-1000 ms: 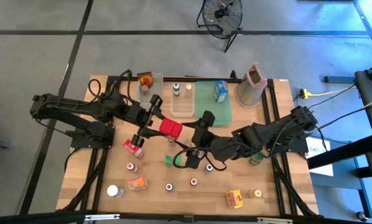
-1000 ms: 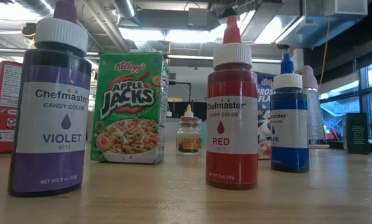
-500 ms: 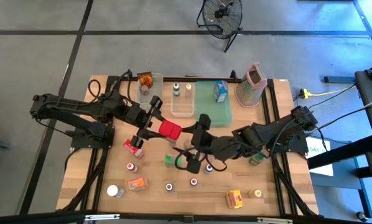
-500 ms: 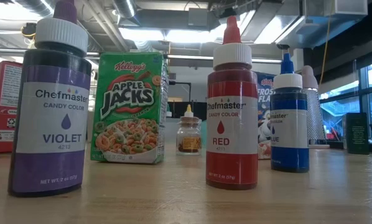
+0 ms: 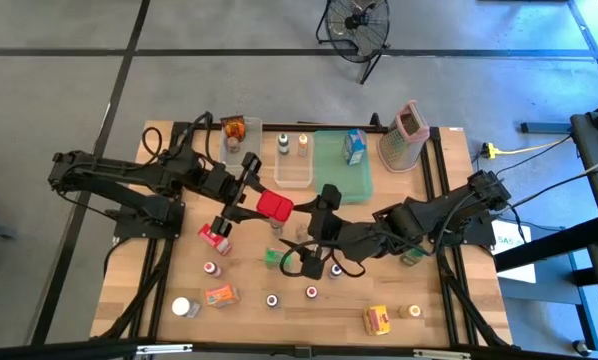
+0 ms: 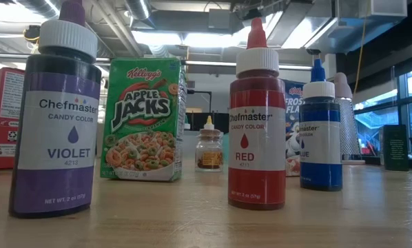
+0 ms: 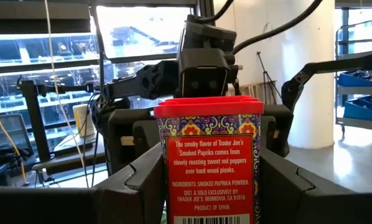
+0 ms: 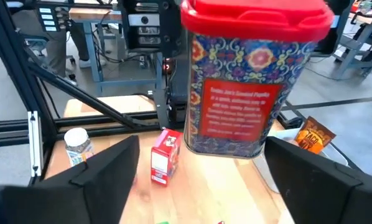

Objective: Pick & Place Kitchen Items
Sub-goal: Put the red seasoning can into the gray bin

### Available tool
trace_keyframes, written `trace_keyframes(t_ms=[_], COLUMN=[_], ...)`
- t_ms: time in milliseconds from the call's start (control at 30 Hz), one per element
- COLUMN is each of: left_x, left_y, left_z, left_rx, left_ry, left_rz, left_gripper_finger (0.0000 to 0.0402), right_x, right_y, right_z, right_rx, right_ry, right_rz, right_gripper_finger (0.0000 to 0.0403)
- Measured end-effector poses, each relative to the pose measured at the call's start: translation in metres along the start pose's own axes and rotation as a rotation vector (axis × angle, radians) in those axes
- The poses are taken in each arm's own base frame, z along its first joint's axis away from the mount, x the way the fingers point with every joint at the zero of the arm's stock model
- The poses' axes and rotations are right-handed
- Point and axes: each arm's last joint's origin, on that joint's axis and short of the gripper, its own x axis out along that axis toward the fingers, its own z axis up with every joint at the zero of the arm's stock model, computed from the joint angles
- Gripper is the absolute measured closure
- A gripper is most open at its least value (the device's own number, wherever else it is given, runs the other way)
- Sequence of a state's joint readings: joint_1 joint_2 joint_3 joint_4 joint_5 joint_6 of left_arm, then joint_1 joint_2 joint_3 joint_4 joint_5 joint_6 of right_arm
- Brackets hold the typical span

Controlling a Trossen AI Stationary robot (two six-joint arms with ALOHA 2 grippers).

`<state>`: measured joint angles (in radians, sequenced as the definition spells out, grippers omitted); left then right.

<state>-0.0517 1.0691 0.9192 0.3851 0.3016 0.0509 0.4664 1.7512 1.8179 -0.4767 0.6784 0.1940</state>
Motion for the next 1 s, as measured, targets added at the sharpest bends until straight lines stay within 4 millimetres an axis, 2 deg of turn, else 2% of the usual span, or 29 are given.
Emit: trace_keyframes(t_ms=[233,700,1000], left_x=[0.0,0.0,0.006], left_y=[0.0,0.001,0.002], left_z=[0.001,0.001,-0.007], left_rx=[0.006,0.054,0.047], left_ry=[-0.006,-0.011,0.017], left_rz=[0.008,0.042,0.039], left_gripper_finger=[0.0219,0.0219,0.0219], right_x=[-0.001,0.003,0.018], right_y=[-0.005,-0.011,-0.014], right_z=[0.001,0.003,-0.003], right_rx=[0.003,-0.043,-0.069], right_ry=[-0.042,-0.043,-0.015], right_rz=[-0.196,-0.243,-0.234], right_gripper_finger=[0.0005,0.0006,0.0006])
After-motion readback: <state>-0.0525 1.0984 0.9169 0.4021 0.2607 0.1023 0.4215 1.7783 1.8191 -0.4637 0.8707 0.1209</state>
